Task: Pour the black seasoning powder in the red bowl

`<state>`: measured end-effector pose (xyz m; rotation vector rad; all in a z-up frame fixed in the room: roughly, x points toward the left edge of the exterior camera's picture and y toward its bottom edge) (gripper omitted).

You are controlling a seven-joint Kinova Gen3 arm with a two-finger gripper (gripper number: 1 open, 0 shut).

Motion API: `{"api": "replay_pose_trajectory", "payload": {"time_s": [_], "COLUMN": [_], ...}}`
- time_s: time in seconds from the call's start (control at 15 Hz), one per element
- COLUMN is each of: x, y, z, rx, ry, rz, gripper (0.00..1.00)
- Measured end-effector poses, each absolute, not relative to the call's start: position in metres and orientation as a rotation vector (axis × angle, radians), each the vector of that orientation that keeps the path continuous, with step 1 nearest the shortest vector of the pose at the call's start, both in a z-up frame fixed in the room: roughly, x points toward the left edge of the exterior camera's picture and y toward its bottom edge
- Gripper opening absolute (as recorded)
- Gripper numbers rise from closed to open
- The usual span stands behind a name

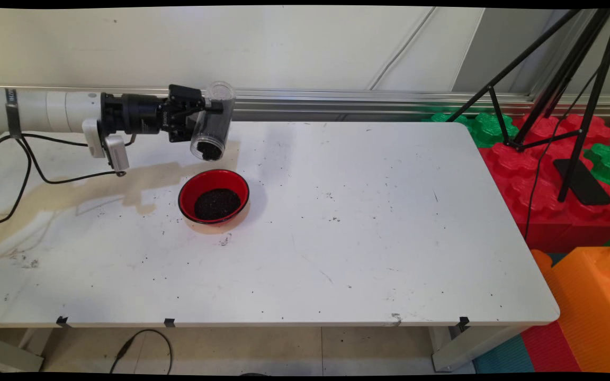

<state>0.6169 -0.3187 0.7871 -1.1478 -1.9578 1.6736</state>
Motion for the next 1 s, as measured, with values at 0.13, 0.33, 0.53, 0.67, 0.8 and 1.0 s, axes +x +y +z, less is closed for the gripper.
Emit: {"api": "replay_pose_trajectory", "payload": {"time_s": [0.13,0.33,0.53,0.67,0.8,1.0], "x": [0.616,0.614,0.612,0.609,0.608,0.604], "y": [-0.318,-0.317,-0.315,-0.314,-0.312,-0.310], "z": [0.791,0.798,0.806,0.812,0.817,0.825], "rx": [-1.088,-0.986,-0.878,-0.794,-0.722,-0.608], "ry": [-1.964,-1.967,-1.969,-1.967,-1.965,-1.959], "rz": [1.650,1.605,1.550,1.504,1.464,1.400], "gripper": [0.00,0.00,0.00,0.00,0.00,0.00]}}
